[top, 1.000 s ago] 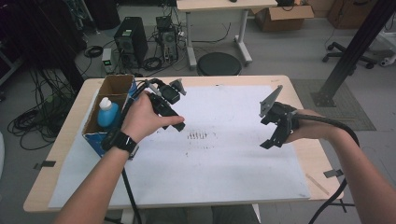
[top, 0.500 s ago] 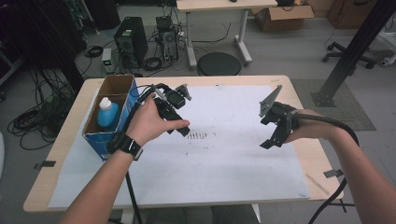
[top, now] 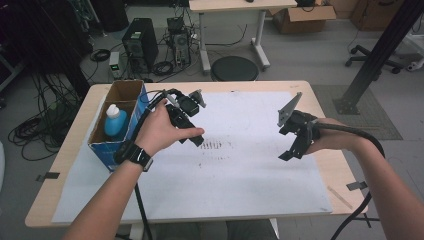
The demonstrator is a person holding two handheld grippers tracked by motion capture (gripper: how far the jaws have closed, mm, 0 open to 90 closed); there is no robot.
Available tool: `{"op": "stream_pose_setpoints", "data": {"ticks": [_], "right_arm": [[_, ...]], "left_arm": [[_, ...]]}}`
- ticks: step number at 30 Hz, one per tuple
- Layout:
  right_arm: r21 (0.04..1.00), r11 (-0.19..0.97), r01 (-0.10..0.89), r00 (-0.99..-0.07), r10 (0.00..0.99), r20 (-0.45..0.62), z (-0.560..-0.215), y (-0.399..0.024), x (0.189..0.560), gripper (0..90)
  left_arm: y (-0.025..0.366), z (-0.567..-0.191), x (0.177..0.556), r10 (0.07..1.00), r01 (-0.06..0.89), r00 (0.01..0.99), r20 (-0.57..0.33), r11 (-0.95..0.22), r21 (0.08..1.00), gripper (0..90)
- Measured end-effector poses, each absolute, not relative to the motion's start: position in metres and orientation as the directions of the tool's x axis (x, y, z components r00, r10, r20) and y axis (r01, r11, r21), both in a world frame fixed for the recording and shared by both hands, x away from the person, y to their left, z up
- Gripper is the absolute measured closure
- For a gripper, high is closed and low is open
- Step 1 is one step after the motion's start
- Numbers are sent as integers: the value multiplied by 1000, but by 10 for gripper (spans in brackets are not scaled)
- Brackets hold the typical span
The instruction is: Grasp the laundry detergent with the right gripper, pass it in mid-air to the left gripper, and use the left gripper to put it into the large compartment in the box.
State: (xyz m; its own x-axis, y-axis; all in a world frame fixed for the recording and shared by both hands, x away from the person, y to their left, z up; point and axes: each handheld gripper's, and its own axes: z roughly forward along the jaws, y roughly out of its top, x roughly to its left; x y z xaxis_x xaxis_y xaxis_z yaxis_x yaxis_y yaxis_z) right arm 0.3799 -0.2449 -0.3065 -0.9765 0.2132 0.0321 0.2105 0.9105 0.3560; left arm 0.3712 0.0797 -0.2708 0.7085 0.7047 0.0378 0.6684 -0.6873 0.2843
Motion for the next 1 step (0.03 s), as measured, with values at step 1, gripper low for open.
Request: {"op": "stream_pose_setpoints", "data": {"ticks": [1], "right_arm": [[357,911,208,-977,211,31,-307,-245,379,65]], "left_arm": [[80,-270,371,704,669,710,33,-688,283,47]]}}
